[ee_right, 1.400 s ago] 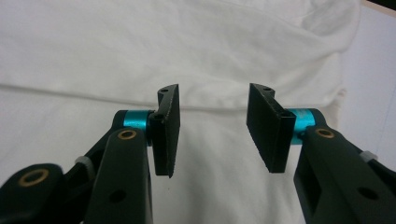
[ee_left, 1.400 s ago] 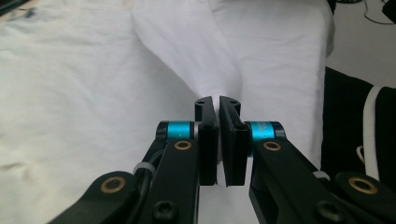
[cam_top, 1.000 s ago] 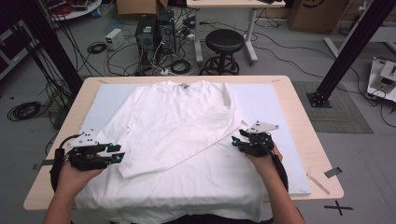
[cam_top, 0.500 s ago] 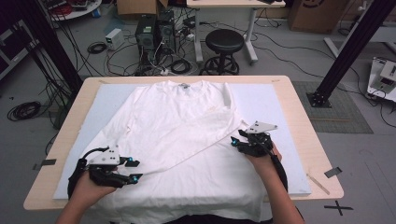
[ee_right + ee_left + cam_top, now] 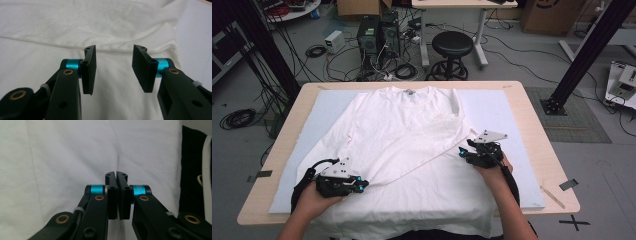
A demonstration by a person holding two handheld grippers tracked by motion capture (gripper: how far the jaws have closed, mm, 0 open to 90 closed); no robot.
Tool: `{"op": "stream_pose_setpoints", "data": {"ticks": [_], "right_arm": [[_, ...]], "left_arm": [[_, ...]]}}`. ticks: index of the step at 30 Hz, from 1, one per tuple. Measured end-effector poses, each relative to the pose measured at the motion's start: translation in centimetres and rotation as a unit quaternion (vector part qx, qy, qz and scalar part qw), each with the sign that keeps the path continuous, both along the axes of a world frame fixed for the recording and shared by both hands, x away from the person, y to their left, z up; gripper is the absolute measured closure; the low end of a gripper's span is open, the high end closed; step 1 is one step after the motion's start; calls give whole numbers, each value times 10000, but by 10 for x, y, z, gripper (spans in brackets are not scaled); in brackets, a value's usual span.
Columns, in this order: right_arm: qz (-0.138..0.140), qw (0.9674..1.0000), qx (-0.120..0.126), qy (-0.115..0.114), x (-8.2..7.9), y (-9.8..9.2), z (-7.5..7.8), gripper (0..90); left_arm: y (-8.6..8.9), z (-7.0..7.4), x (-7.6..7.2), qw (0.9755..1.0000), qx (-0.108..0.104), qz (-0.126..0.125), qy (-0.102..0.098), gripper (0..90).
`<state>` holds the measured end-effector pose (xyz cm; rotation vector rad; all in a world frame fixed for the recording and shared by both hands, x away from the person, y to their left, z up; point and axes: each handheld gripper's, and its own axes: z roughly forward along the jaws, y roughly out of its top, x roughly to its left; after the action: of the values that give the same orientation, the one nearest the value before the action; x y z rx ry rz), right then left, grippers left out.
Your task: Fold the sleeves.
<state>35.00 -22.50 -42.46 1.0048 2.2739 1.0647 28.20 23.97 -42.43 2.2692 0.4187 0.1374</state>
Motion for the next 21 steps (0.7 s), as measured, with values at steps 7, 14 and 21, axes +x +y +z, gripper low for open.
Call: {"op": "stream_pose_setpoints", "data": {"ticks": [7, 14, 21], "right_arm": [[-38, 10000, 14, -1, 1, -1, 0, 557], [-71, 10000, -4, 35, 2, -1, -2, 557], [-70, 10000, -22, 46, 1, -1, -2, 557]], "left_arm": [[19, 12, 26, 9971, -653, 306, 248, 875], [31, -5, 49, 9881, -435, 1415, 419, 688], [32, 1, 39, 9883, -618, 1390, 93, 551]]}}
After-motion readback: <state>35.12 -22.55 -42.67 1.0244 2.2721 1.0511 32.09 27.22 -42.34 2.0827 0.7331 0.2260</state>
